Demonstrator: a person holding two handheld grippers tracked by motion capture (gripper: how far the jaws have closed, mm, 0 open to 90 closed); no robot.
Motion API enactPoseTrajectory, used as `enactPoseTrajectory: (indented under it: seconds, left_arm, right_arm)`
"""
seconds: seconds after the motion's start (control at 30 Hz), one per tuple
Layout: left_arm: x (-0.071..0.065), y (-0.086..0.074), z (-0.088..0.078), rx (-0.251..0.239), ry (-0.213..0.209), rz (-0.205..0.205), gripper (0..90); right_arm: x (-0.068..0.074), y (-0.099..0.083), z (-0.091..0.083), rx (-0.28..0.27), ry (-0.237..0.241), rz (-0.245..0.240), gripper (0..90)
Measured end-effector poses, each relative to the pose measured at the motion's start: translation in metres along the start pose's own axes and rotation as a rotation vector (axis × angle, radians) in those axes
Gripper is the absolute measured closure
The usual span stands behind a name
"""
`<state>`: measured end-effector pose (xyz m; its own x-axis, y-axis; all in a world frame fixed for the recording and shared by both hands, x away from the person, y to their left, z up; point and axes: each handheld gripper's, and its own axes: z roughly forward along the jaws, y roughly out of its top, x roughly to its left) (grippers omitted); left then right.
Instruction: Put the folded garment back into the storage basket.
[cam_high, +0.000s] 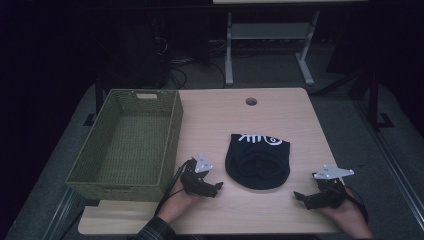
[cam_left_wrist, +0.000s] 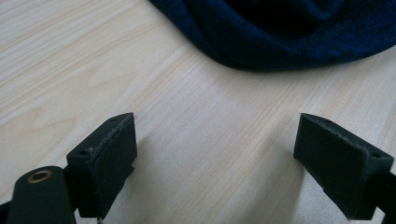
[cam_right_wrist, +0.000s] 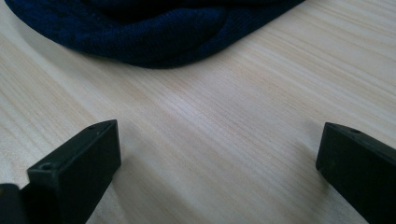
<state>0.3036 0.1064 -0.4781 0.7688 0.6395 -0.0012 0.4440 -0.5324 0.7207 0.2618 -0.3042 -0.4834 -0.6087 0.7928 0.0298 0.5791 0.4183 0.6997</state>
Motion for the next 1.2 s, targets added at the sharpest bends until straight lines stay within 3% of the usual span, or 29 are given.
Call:
enactPoseTrajectory:
  seconds: [0.1, 0.2, 0.23, 0.27, 0.47, 0.77, 0.83, 1.0, 1.03, 1.1, 1.2]
  left_arm:
    - [0.000, -0.002, -0.003, 0.010, -0.039, 0.040, 12.2]
    - [-0.001, -0.003, -0.005, 0.017, -0.047, 0.045, 12.1]
    - [-0.002, -0.004, -0.006, 0.014, -0.056, 0.056, 12.0]
    - [-0.004, -0.005, -0.007, 0.015, -0.061, 0.059, 12.0]
    - [-0.004, -0.006, -0.007, 0.004, -0.065, 0.060, 12.0]
    - [-0.004, -0.006, -0.007, 0.004, -0.065, 0.058, 12.0]
    - [-0.004, -0.006, -0.007, 0.005, -0.065, 0.061, 12.0]
    - [-0.004, -0.006, -0.007, 0.008, -0.066, 0.064, 12.0]
    - [-0.004, -0.006, -0.007, 0.008, -0.066, 0.064, 12.0]
    - [-0.004, -0.006, -0.007, 0.008, -0.066, 0.064, 12.0]
    - [-0.004, -0.006, -0.007, 0.008, -0.065, 0.064, 12.0]
  right_arm:
    - [0.000, 0.000, 0.000, 0.001, 0.008, -0.003, 0.0]
    - [0.000, -0.001, -0.001, 0.004, 0.011, -0.007, 1.4]
    - [-0.001, 0.000, -0.004, 0.001, 0.021, -0.013, 9.6]
    - [-0.001, 0.000, -0.005, 0.001, 0.022, -0.012, 11.8]
    - [-0.005, 0.005, -0.006, 0.002, 0.024, 0.000, 15.1]
    - [-0.008, 0.016, -0.011, -0.019, 0.034, 0.011, 33.2]
    - [-0.009, 0.021, -0.012, -0.038, 0.037, 0.005, 44.9]
    - [-0.012, 0.029, -0.013, -0.057, 0.045, 0.003, 62.7]
    - [-0.012, 0.029, -0.013, -0.057, 0.045, 0.003, 62.7]
    - [-0.014, 0.033, -0.013, -0.072, 0.053, 0.003, 75.1]
    - [-0.015, 0.039, -0.013, -0.079, 0.048, -0.004, 83.8]
